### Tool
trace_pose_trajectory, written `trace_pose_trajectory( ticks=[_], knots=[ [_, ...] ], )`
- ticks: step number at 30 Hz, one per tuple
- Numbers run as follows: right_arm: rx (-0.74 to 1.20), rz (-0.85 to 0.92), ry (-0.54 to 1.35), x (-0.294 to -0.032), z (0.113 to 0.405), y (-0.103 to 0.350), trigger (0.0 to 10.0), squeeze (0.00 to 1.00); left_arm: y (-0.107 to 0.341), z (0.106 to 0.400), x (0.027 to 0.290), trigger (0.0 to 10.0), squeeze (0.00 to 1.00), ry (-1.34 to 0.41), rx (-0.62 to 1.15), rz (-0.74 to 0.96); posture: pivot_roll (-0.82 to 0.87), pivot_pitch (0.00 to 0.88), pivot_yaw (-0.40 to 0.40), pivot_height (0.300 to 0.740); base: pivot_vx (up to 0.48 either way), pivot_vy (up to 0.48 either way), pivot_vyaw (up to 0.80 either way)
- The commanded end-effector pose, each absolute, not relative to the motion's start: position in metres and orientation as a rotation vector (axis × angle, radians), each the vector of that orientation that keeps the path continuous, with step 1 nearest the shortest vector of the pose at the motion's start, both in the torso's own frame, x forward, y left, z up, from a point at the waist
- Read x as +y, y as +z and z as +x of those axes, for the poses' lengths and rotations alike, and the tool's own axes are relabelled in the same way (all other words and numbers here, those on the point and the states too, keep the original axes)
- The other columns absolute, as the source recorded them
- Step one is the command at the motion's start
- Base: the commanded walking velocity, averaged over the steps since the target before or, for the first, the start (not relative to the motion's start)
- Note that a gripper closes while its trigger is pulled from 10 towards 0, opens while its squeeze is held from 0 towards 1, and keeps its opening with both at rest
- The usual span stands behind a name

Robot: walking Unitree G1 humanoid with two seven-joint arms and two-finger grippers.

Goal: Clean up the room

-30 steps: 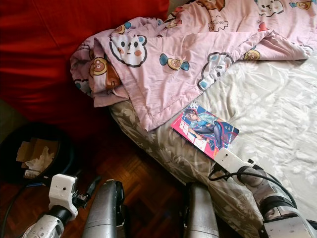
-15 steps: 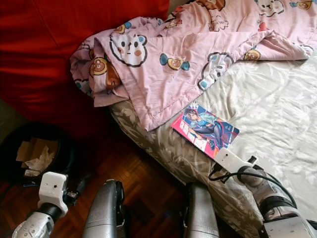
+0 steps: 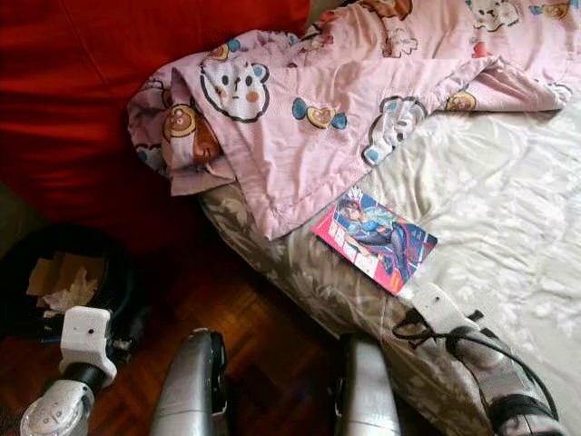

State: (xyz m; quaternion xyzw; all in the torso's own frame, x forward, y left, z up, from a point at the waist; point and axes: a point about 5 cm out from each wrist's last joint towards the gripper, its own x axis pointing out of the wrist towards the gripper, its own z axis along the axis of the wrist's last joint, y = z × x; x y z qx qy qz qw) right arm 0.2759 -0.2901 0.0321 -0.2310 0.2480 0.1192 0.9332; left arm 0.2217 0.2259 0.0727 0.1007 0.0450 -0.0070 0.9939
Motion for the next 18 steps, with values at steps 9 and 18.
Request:
trace_pose_trajectory(
  ticks=[9, 18],
  knots=[
    [0.269, -0.072, 0.19, -0.246, 0.244, 0.019, 10.0, 0.0, 0.062, 0.221, 0.218, 10.0, 0.0, 0.015, 0.098, 0.109, 0.08, 0.246, -0.01, 0.593, 0.0, 0.0, 0.0],
    [0.031, 0.31, -0.094, -0.217, 0.244, 0.033, 10.0, 0.0, 0.059, 0.222, 0.206, 10.0, 0.0, 0.001, 0.092, 0.055, 0.08, 0.228, -0.007, 0.593, 0.0, 0.0, 0.0]
  ],
)
